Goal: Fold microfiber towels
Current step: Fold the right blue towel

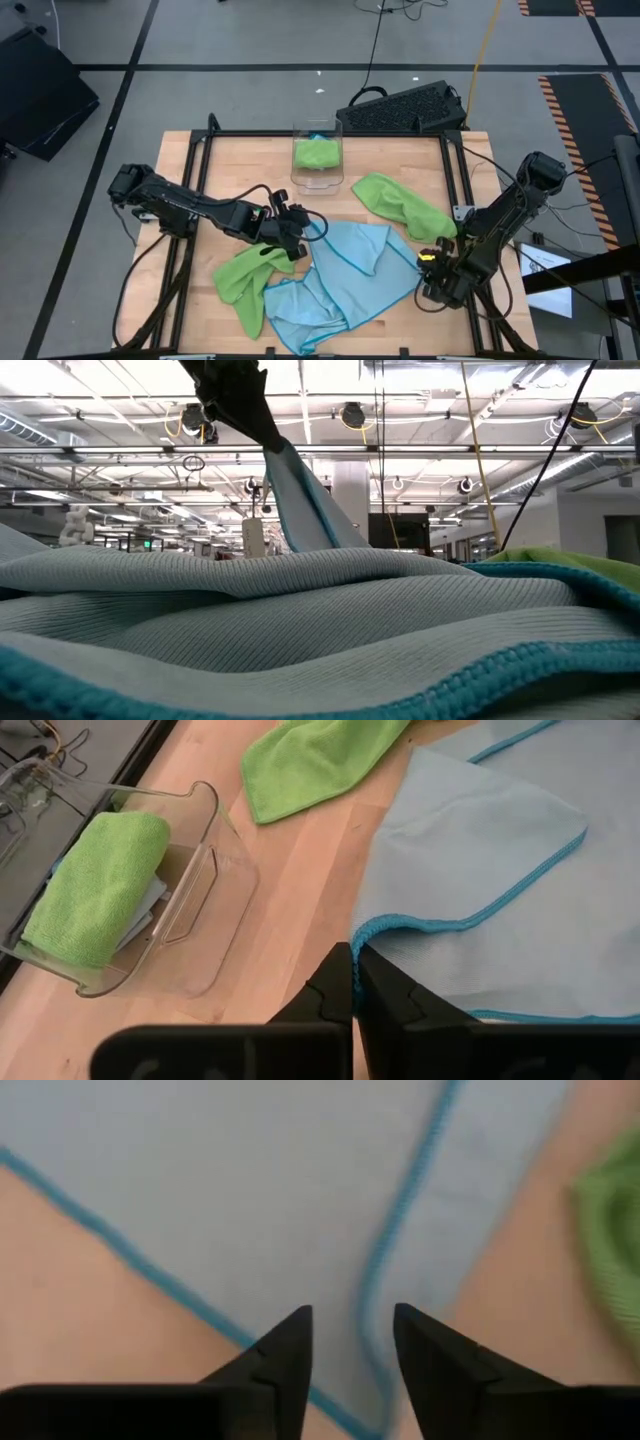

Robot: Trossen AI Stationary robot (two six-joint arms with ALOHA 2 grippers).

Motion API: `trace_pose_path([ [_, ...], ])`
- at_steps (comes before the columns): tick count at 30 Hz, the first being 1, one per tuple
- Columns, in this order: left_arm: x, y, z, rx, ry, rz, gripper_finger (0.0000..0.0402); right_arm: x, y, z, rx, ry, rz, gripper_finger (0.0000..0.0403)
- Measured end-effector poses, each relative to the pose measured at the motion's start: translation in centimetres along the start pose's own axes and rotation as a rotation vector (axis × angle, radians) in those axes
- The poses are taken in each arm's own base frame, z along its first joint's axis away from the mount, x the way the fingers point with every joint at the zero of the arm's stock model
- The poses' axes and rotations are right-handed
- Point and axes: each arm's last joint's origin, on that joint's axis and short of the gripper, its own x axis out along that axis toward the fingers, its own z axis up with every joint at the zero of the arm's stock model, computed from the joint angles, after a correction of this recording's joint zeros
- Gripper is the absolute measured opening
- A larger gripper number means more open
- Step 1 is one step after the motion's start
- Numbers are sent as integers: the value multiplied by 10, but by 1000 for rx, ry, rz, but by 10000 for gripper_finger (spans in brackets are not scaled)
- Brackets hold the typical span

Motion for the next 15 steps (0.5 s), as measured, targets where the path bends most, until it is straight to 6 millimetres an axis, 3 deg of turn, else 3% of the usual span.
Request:
trace_pose_path([
  [4,0,0,0,-2,0,0,12,0,-4,-2,-20,38,-39,155],
  [8,0,0,0,1,-2,-1,5,0,-7,-4,-30,78,-60,138],
  [11,0,0,1,5,-7,-3,7,0,-7,-4,-23,104,-57,105],
  [15,0,-1,1,6,-13,-5,11,-1,-8,-6,9,139,-57,27],
])
